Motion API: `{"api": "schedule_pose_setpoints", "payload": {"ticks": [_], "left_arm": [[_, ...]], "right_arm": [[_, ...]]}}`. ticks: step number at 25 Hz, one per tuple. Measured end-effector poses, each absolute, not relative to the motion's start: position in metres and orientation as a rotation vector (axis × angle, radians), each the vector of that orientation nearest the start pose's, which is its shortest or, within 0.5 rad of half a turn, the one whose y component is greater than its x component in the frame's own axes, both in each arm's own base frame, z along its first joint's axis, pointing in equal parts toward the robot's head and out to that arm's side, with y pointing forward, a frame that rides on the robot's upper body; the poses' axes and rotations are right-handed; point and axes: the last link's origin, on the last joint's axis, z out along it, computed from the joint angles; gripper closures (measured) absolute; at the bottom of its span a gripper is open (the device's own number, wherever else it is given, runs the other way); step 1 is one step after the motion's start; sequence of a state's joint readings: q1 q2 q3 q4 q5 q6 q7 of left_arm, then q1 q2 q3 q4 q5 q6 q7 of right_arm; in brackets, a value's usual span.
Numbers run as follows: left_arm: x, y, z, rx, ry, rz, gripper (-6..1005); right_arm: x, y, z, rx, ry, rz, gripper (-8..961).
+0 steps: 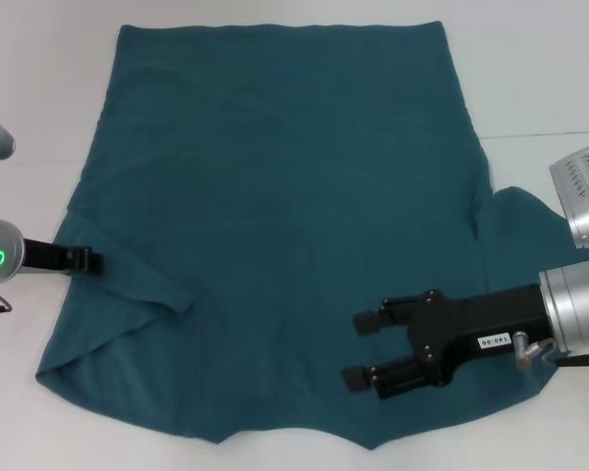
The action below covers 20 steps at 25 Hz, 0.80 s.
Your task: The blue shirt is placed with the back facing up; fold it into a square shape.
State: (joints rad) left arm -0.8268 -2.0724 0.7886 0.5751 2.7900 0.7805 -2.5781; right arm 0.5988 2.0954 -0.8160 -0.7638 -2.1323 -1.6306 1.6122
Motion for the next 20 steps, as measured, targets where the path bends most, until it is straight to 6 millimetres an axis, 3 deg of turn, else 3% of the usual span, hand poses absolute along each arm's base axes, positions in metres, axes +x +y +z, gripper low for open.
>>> {"api": "schedule_pose_setpoints", "payload": {"ticks": [5, 10, 12, 20], "left_arm": [[-0.284, 0.442, 0.0, -1.957, -1.342, 0.051, 479], [-0.282, 0.441, -0.003, -1.97, -1.333, 0.051, 687], [-0.281, 0.442, -0.003, -1.971, -1.328, 0.048, 899], [-0.274, 0.447, 0.005, -1.96, -1.293, 0.016, 910]], "right_arm": [[0.231, 0.332, -0.014, -2.964, 0.709, 0.494, 38], [0.232, 0.331, -0.014, -2.964, 0.71, 0.494, 38], [0.232, 0.331, -0.014, -2.964, 0.711, 0.494, 38], [0.232, 0.332, -0.013, -2.959, 0.712, 0.498, 38]]}}
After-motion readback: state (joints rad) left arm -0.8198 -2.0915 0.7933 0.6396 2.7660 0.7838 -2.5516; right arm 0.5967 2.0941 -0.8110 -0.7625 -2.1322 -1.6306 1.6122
